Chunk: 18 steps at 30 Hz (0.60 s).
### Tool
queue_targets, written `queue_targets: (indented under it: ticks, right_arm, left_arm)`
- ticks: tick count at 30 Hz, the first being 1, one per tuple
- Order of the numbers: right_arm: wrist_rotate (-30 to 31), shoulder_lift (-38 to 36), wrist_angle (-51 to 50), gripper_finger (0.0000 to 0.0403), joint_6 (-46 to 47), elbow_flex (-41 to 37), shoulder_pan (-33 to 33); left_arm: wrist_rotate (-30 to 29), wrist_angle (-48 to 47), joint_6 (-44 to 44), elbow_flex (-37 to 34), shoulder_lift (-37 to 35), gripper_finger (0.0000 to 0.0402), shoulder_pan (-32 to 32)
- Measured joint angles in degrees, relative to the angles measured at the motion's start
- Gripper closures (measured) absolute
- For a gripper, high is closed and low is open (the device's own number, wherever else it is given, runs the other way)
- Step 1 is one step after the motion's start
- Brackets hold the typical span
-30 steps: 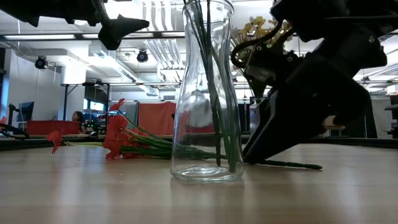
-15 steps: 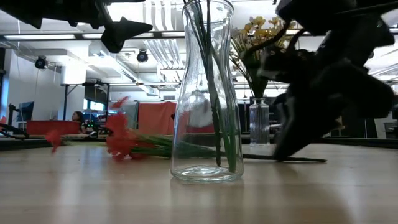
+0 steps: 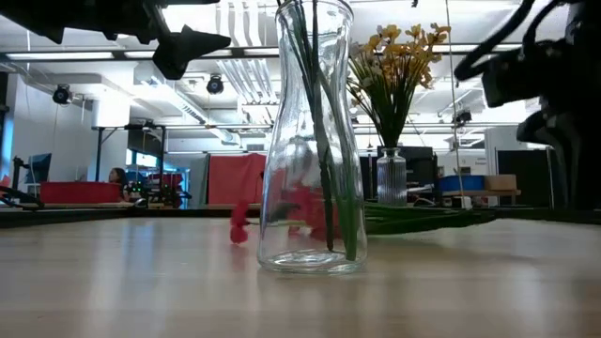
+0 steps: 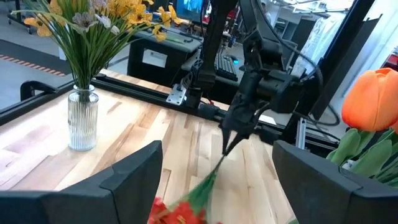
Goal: Sort flowers into vase by color
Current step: Put the red flowers into the bottom transparent vase
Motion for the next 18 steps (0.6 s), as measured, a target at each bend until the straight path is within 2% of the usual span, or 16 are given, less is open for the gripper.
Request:
queue_targets:
  ticks: [3,9,14,18]
  right_arm:
    - [1.38,-1.57,0.17,0.0360,1.53,0.00,-0.05]
    - [6.96,-1.65,1.69,0.0272,0.66,0.02,-1.35]
    - [9.70,2.46,13.73,0.0203,-5.45,0.09,-3.16]
    - [12.42,7.13,18.68,0.0168,-8.19,0.17,-4.61]
  left_arm:
    - [0.00,0.02,0.11,0.00,0.00,0.0114,-0.01]
    - [-1.32,0.02,0.25,0.00,0.00,0.0114,-0.02]
    - [-1.42,0.09,0.27,0.00,0.00,0.0114,0.00]
    - [-1.44,0.23,0.26,0.00,0.00,0.0114,0.00]
